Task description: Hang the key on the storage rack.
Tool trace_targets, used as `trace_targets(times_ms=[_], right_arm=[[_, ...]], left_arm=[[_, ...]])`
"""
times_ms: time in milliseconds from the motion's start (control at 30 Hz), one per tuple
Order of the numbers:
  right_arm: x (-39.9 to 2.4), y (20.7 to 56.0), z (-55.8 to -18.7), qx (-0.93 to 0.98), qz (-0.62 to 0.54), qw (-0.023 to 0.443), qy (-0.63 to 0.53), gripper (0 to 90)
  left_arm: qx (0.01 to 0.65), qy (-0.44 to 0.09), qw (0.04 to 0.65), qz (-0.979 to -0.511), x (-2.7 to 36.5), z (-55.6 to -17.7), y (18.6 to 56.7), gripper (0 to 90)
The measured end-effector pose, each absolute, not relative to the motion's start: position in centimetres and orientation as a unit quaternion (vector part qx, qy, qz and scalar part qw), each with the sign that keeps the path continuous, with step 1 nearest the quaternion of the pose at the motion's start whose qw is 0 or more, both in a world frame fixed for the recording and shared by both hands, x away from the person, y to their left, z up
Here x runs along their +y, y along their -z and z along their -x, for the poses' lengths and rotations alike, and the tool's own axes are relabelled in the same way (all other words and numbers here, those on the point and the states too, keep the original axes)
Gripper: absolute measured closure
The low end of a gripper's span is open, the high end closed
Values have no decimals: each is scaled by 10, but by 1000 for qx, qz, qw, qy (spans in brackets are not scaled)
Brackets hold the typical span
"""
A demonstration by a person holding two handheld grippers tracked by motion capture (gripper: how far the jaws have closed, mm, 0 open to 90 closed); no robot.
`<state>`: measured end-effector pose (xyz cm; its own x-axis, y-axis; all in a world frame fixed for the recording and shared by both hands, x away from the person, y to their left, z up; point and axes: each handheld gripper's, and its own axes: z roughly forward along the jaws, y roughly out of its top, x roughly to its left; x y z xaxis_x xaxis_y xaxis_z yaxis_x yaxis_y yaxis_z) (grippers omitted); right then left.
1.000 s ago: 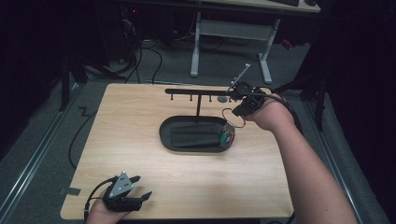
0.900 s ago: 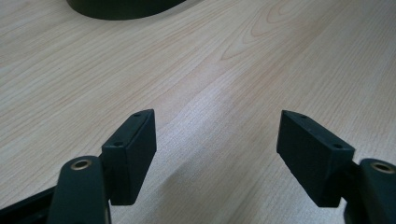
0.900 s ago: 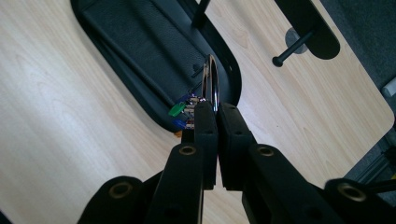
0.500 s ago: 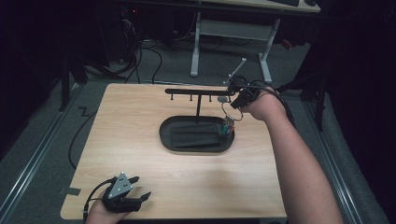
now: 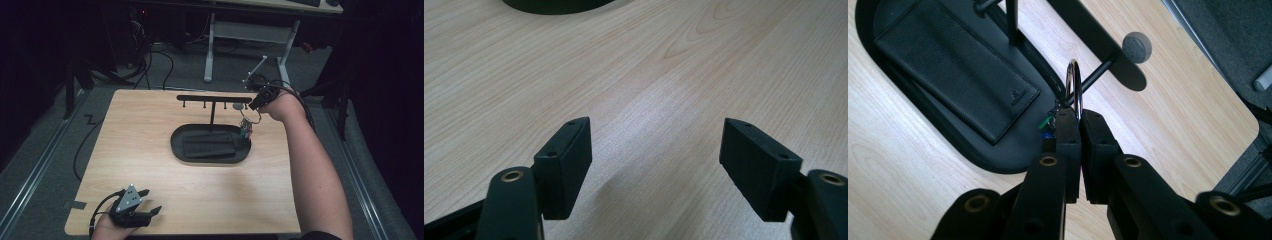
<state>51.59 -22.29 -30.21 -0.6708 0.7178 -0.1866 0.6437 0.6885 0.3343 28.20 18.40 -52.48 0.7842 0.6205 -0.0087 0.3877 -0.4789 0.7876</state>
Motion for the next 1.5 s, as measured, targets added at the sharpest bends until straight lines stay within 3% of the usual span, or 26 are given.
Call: trace_targets(times_ms=[633,1200,1500], right_arm=[[-224,314,-527,902,-389,144,-117,870],[-227,310,-515,895,-396,161,-131,787],[-235,323,-486,884,-415,155,-147,651]], left_arm=[[297,-136,412,-851,185,-282,526,297],[296,-133,410,-853,186,-284,525,297],[295,-133,412,-852,185,-283,525,307]])
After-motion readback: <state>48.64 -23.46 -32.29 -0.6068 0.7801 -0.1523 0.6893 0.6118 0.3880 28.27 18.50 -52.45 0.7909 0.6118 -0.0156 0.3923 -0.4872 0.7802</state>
